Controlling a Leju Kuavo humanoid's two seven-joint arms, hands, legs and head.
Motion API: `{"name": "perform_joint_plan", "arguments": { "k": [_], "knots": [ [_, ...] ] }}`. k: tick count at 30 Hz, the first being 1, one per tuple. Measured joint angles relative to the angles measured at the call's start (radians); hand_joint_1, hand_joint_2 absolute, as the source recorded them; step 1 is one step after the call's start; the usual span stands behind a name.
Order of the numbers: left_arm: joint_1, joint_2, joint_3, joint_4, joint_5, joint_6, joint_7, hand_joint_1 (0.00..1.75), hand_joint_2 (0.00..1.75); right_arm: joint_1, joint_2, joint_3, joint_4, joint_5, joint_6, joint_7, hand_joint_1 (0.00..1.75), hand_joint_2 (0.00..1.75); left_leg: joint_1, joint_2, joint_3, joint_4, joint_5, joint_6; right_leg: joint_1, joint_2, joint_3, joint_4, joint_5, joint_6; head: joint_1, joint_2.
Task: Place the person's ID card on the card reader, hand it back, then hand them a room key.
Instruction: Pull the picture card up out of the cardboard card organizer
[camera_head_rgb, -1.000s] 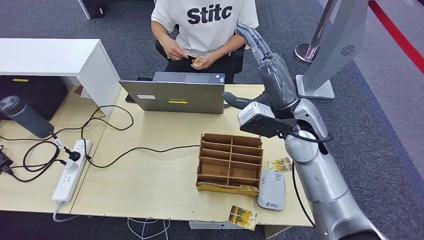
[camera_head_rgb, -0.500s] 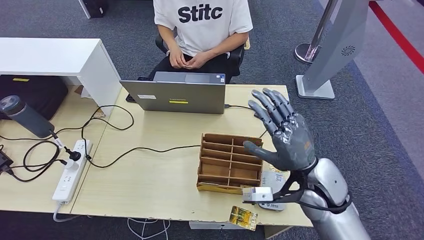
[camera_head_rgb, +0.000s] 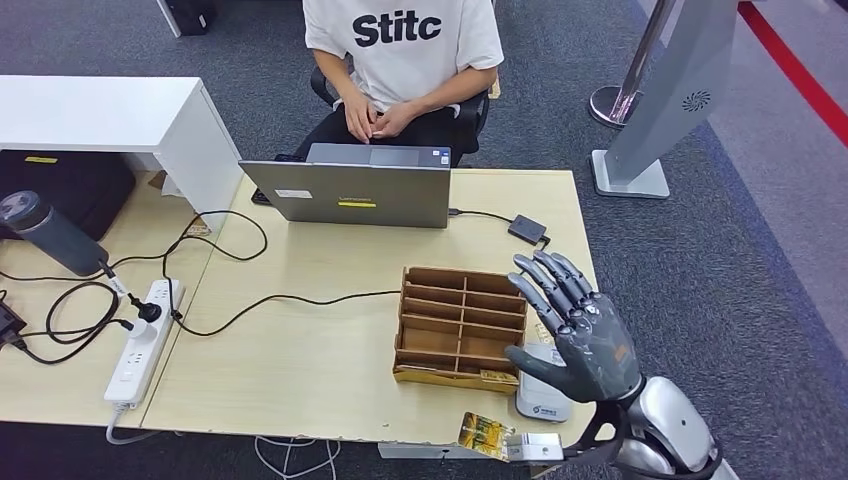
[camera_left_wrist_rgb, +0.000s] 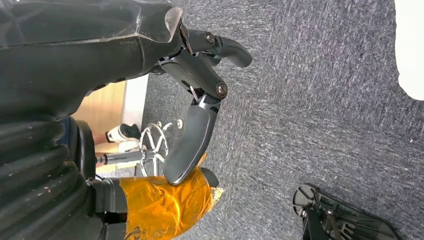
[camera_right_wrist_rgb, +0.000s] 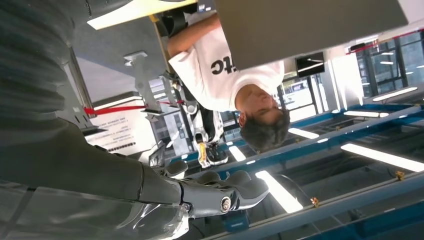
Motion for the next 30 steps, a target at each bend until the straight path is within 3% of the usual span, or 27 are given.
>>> {"name": "perform_joint_plan", "arguments": {
  "k": [4, 10, 19, 24, 30],
  "knots": [
    [0.001, -0.001, 0.012, 0.0, 0.003, 0.002, 0.0, 0.0, 1.75, 0.059, -0.02, -0.01, -0.025, -0.03, 0.024, -0.037, 0.0, 1.75, 0.0, 0.0, 0.0, 0.0, 0.0, 0.0, 0.0, 0.0, 0.0, 0.0, 0.0, 0.0, 0.0, 0.0],
    [0.001, -0.001, 0.021, 0.0, -0.012, -0.002, 0.0, 0.0, 1.75, 0.088, -0.075, -0.005, -0.029, -0.129, 0.149, -0.106, 0.0, 1.75, 0.0, 0.0, 0.0, 0.0, 0.0, 0.001, 0.0, 0.0, 0.0, 0.0, 0.0, 0.0, 0.0, 0.0],
    [0.0, 0.001, 0.022, 0.0, -0.025, -0.005, 0.0, 0.0, 1.75, 0.084, -0.163, 0.023, 0.007, -0.143, 0.231, -0.113, 0.0, 1.75, 0.0, 0.0, 0.0, 0.0, 0.0, 0.001, 0.0, 0.0, 0.0, 0.0, 0.0, 0.0, 0.0, 0.0],
    [-0.002, 0.002, 0.022, 0.0, -0.04, -0.01, -0.002, 0.0, 1.75, 0.033, -0.182, 0.097, 0.062, -0.096, 0.26, -0.081, 0.0, 1.75, 0.0, 0.001, 0.0, 0.0, 0.0, 0.001, 0.0, 0.001, 0.0, 0.0, 0.0, 0.0, 0.0, 0.0],
    [-0.005, 0.002, 0.022, 0.0, -0.055, -0.017, -0.004, 0.0, 1.75, -0.046, -0.161, 0.229, 0.169, -0.046, 0.255, -0.035, 0.0, 1.75, 0.0, 0.001, 0.0, 0.0, 0.0, 0.0, 0.0, 0.0, 0.0, 0.0, 0.0, 0.0, 0.0, 0.0]
  ]
}}
